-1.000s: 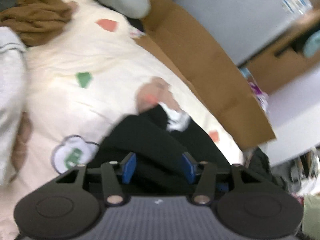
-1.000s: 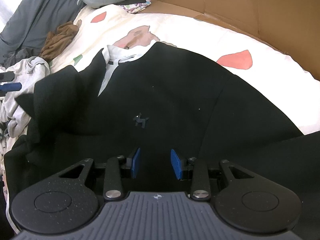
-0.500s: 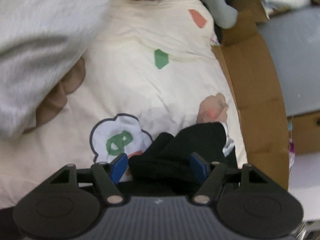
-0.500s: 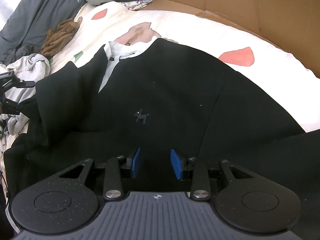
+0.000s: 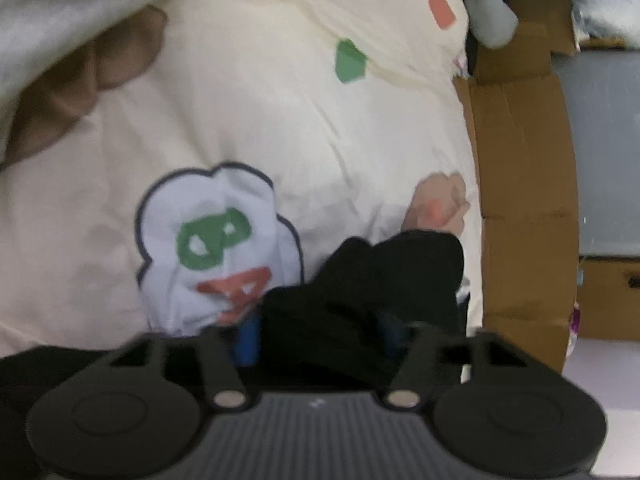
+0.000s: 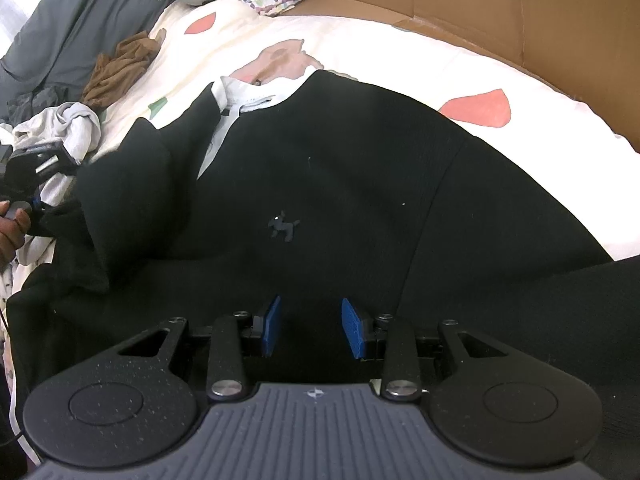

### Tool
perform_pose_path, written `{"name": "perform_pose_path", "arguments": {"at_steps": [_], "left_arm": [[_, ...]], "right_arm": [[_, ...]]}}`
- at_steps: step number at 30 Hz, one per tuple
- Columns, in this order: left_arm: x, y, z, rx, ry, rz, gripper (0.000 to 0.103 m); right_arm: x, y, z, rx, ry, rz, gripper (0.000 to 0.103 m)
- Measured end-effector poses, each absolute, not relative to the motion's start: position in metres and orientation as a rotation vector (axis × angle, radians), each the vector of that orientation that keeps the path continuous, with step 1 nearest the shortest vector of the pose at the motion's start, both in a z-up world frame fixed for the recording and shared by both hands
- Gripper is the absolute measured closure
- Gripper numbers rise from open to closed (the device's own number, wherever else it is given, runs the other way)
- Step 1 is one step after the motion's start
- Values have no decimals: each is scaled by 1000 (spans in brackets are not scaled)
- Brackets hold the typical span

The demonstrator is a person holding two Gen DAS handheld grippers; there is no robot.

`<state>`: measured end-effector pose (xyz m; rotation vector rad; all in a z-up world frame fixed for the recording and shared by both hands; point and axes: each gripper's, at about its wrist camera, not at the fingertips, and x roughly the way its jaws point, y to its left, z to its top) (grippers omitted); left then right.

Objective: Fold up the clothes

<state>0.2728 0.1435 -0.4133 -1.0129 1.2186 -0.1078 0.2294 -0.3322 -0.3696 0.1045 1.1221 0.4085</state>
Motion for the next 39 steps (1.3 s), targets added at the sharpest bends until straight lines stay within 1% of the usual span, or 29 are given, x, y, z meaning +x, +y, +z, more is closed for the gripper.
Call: {"name": "perform_pose_path", "arguments": {"at_steps": [1,2,4,10,17,20,23,27,30,33,35,37,39], "left_arm": [[274,142,-411,-1003,1218,-122,79],[274,140,-407,-990,1205,-144,79],[276,136,-394,-953,1175,-179,85],[275,133,-347,-879,1063,-264,91],[276,133,-263,-730,799,-325,91],[274,123,-238,-642,717,-357,91],[272,102,-237,-563,727,-388,91],[265,71,-264,-524,820,-444,91],[258,49,-286,-474,890,-490,91],[250,34,-302,-397,959,-524,88],[249,30,-308,-379,988,-525,81],[250,30,-312,-378,1025,-513,63],[251,34,-313,-380,1040,-494,57]], "right_arm": [[229,-332,-370,104,1122,408,63],[229,-332,-370,104,1122,408,63],[229,-333,-370,103,1122,406,63],[228,-335,-370,105,1121,401,63],[229,-339,-369,111,1113,397,63],[229,-341,-368,114,1111,395,63],[228,-341,-368,114,1111,395,63],[228,-341,-368,112,1113,396,63],[228,-341,-367,115,1115,394,63],[228,-341,-367,114,1116,395,63],[228,-340,-367,114,1117,396,63],[227,-339,-368,113,1117,397,63],[227,-340,-368,113,1118,397,63]]}}
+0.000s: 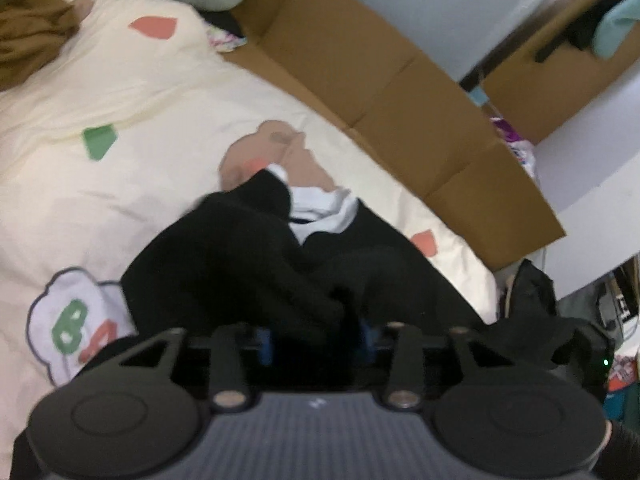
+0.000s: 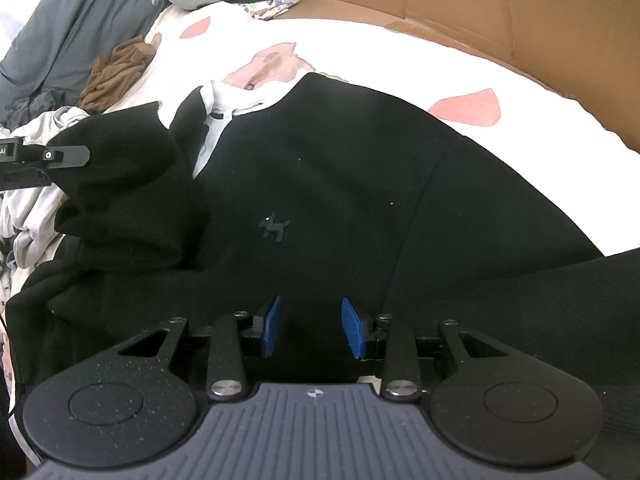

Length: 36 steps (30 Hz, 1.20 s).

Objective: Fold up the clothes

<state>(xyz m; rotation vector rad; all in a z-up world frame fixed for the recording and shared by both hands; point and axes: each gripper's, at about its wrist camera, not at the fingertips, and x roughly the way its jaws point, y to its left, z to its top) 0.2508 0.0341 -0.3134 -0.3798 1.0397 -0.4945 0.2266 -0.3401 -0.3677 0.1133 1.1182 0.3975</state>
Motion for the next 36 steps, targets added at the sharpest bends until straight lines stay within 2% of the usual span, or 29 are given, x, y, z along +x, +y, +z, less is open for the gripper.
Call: {"name": "perform_pose_path", "arguments": {"at_steps": [3,14,16,21,26,27,28,31,33,36], "left_arm": [[250,42,-308,-380,1040,-485,49],[249,88,-310,-610,1060,-377,40],[250,99,-315,-680,1055,-331,34],[263,117,-339,-836,1067,-234,34],[273,116,-366,-962,1126,-214,38],[274,115,-366,-963,1121,-220,42],[275,114,-366,-965,1117,-227,53],[277,112,-361,-942,1103,-237,76],[277,111,-355,-915,1089,-234,86],[279,112,-338,-852,1052,-231,91]], "right_arm": [[226,-341,-368,116,1118,394,63],[225,-344,-369,116,1114,388,63],[225,-345,-369,120,1115,389,63],[225,-344,-368,121,1113,391,63],[226,-344,-367,121,1111,395,63],[226,-344,-367,123,1110,396,63],[225,-344,-367,123,1111,396,63],[225,-345,-367,119,1114,396,63],[225,-345,-367,119,1114,396,63],[225,-345,-367,124,1111,393,63]]}}
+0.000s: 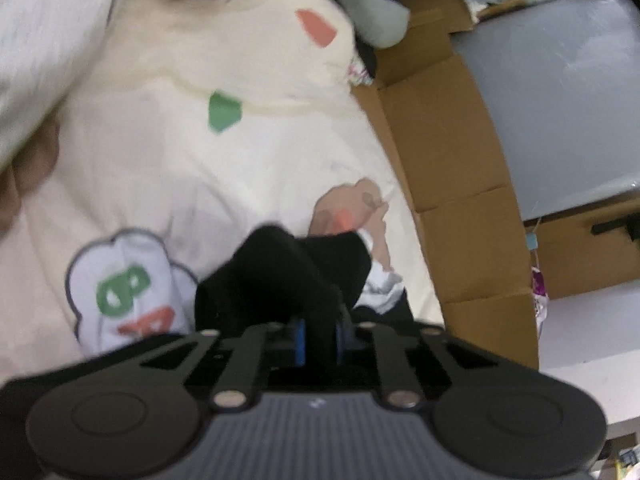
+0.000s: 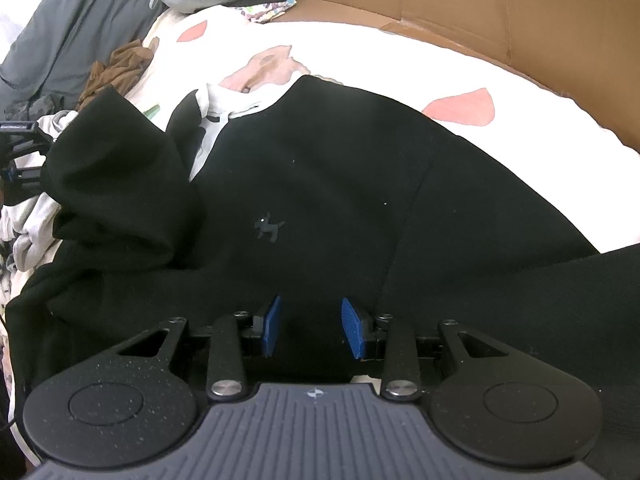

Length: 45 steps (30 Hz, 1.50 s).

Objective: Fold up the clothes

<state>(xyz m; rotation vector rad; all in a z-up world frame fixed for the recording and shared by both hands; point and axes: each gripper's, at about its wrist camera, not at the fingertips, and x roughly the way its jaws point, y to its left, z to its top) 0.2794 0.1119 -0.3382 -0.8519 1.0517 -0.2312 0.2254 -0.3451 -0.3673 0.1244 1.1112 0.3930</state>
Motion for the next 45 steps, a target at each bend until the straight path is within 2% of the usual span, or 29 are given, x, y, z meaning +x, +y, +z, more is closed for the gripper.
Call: {"name": "perform_pose_path", "arguments": {"at_steps": [11,26,37,45], "left_arm": [[317,167,-240,-586,838,-131,93],[373,238,-132,-166,646,40,94],[400,305,-90,-136,549,183,94],[409,328,-61,-227,445,95,94]], "right_arm": [[227,-349,-367,134,1100,381,63],[238,-349,-363,129,1086,366,63],[254,-338,-367,82,1109,378,62],[258,-331,-377,58,1143,369,62]]}}
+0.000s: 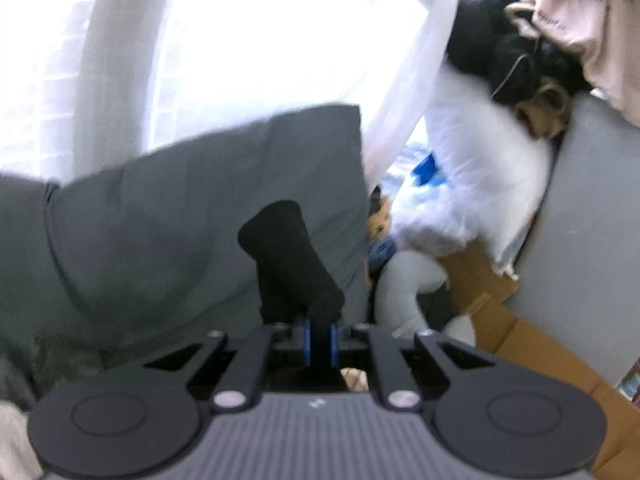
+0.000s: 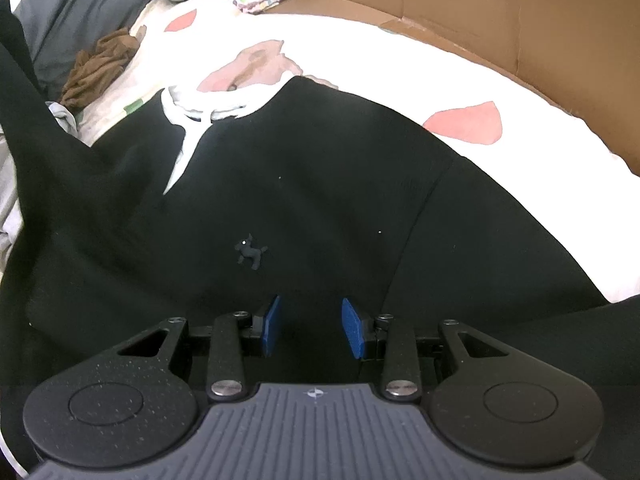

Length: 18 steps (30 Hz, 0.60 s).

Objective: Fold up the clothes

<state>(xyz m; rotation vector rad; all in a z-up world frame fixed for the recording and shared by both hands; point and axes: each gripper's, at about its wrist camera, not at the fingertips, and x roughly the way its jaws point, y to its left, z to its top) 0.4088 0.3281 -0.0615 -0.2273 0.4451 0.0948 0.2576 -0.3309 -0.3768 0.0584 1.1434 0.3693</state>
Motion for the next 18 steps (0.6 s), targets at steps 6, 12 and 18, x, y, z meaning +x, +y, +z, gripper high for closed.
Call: {"name": "perform_pose_path", "arguments": {"at_steps": [6,12,18], "left_arm": [[393,362,-55,-256,408,157,94],[366,404,-85,-241,465,283,94],[325,442,-132,-274,544,392,94]], "right_arm": [[256,-329,-382,46,1162,365,62],[256,-329,-386,23,1179,365,61],[257,-330,-388,4,1195,364,61]]}}
